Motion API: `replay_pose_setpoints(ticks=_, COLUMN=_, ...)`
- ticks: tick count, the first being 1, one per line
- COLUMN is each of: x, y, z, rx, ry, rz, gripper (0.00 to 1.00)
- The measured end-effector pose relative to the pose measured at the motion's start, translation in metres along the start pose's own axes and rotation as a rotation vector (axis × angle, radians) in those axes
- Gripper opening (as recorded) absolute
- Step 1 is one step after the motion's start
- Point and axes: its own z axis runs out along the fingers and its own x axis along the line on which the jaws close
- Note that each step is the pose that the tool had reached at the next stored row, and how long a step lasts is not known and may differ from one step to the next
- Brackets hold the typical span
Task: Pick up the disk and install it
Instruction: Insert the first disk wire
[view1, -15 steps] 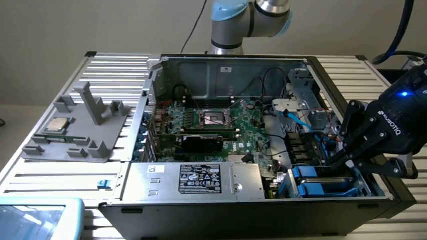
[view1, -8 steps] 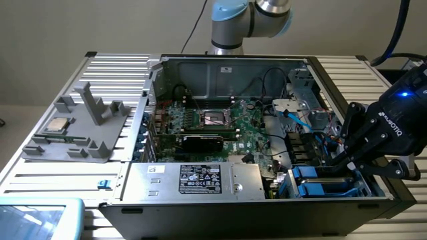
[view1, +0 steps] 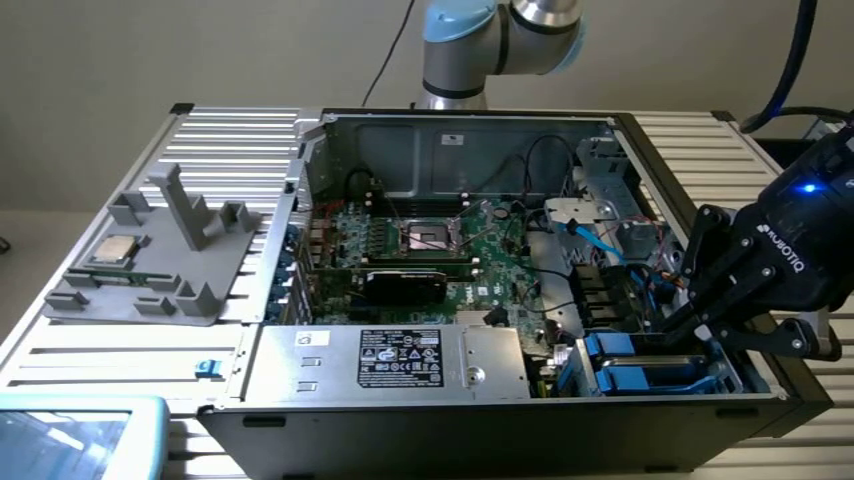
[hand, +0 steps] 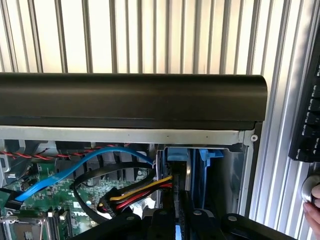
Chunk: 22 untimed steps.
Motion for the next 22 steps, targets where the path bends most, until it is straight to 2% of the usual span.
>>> replay_pose_setpoints(ticks=8, x=0.0045, y=0.0, z=0.0001, rx=0.0, ry=-0.0037, rz=0.001, gripper=0.16)
replay_pose_setpoints(ticks=13, x=0.0051, y=0.0, z=0.0002, rx=-0.0001, ry=-0.0095, rz=0.004, gripper=0.16)
replay_pose_setpoints(ticks=17, x=0.0054, y=0.0, z=0.0001, rx=-0.0001, ry=-0.0098, rz=0.012, gripper=0.16)
replay_pose_setpoints(ticks=22, x=0.0056, y=0.0, z=0.0001, rx=-0.0004, ry=-0.0061, rz=0.03, gripper=0.16)
